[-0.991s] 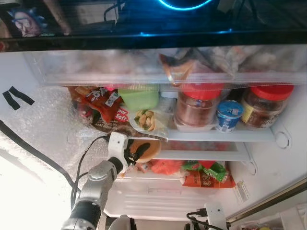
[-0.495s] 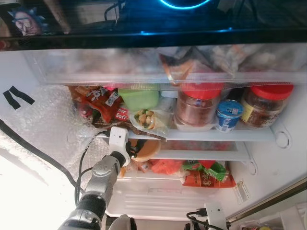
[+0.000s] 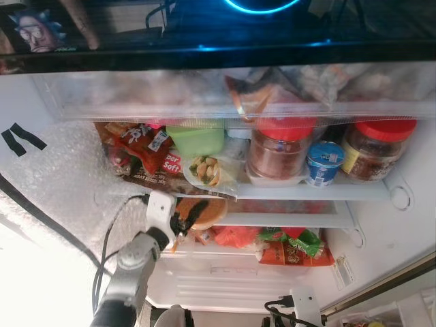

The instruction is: Restocking fridge

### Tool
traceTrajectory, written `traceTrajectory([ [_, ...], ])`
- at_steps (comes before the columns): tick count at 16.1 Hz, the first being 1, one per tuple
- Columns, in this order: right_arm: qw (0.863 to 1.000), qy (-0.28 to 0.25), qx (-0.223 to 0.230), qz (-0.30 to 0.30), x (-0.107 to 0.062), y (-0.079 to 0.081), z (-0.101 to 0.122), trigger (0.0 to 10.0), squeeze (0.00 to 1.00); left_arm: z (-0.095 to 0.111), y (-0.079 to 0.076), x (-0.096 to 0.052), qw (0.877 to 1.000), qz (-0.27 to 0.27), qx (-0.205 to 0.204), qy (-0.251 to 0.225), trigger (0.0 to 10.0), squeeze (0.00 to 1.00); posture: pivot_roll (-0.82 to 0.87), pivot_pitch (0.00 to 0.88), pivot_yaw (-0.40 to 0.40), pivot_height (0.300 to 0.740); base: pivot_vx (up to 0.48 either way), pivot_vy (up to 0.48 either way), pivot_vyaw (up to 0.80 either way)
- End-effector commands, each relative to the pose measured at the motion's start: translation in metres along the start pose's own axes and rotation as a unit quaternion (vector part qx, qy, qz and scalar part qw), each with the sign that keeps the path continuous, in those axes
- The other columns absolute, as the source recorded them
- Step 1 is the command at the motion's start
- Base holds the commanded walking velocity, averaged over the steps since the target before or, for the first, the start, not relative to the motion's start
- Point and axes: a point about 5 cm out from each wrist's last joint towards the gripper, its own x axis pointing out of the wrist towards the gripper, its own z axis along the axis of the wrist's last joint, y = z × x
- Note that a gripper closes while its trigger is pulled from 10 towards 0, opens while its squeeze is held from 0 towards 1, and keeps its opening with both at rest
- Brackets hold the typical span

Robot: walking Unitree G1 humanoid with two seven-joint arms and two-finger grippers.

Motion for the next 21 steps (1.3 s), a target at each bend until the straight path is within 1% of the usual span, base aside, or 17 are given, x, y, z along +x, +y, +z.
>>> traceTrajectory([
  [1,1.000,0.027,0.000,0.003,-0.003,0.002,-0.013,10.0,0.00,0.002,-0.002,-0.005,1.000,-0.011,0.010,0.006,10.0,0.00,-0.04,0.086,0.041,0.665,0.000,0.000,0.00],
  [4,1.000,0.027,0.001,0.002,-0.003,0.002,-0.014,10.0,0.00,0.004,-0.007,-0.014,1.000,-0.015,0.017,0.001,10.0,0.00,-0.03,0.082,0.040,0.665,0.000,0.000,0.00],
  [6,1.000,0.027,-0.002,0.004,-0.003,0.002,-0.014,10.0,0.00,0.009,-0.014,-0.019,0.999,-0.035,0.023,-0.001,10.0,0.00,-0.03,0.081,0.038,0.665,0.000,0.000,0.00],
  [7,1.000,0.027,-0.002,0.004,-0.003,0.002,-0.014,10.0,0.00,0.009,-0.019,-0.023,0.998,-0.050,0.027,0.009,10.0,0.00,-0.03,0.080,0.038,0.665,0.000,0.000,0.00],
  [8,1.000,0.026,-0.002,0.004,-0.003,0.002,-0.014,10.0,0.00,0.009,-0.020,-0.029,0.998,-0.054,0.029,0.016,10.0,0.00,-0.03,0.080,0.038,0.665,0.000,0.000,0.00],
  [10,1.000,0.026,-0.002,0.003,-0.003,0.002,-0.013,10.0,0.00,0.007,-0.019,-0.034,0.998,-0.054,0.029,0.024,10.0,0.00,-0.03,0.077,0.038,0.665,0.000,0.000,0.00],
  [11,1.000,0.026,-0.003,0.004,-0.003,0.002,-0.013,10.0,0.00,0.005,-0.016,-0.039,0.997,-0.053,0.033,0.034,10.0,0.00,-0.03,0.075,0.037,0.665,0.000,0.000,0.00],
  [13,1.000,0.027,-0.003,0.004,-0.003,0.002,-0.013,10.0,0.00,0.007,-0.014,-0.042,0.997,-0.051,0.035,0.040,10.0,0.00,-0.03,0.071,0.036,0.665,0.000,0.000,0.00],
  [15,1.000,0.027,-0.004,0.004,-0.003,0.001,-0.012,10.0,0.00,0.007,-0.013,-0.045,0.996,-0.059,0.046,0.055,10.0,0.00,-0.03,0.065,0.036,0.665,0.000,0.000,0.00],
  [17,1.000,0.026,-0.004,0.004,-0.003,0.001,-0.012,10.0,0.00,0.006,-0.010,-0.046,0.995,-0.053,0.052,0.060,10.0,0.00,-0.03,0.060,0.035,0.665,0.000,0.000,0.00],
  [18,1.000,0.026,-0.005,0.005,-0.003,0.001,-0.012,10.0,0.00,0.005,-0.008,-0.047,0.996,-0.040,0.052,0.058,10.0,0.00,-0.03,0.059,0.035,0.665,0.000,0.000,0.00],
  [21,1.000,0.027,-0.005,0.008,-0.003,0.001,-0.012,10.0,0.00,-0.002,-0.003,-0.053,0.998,0.012,0.013,0.054,10.0,0.00,-0.03,0.062,0.033,0.665,0.000,0.000,0.00],
])
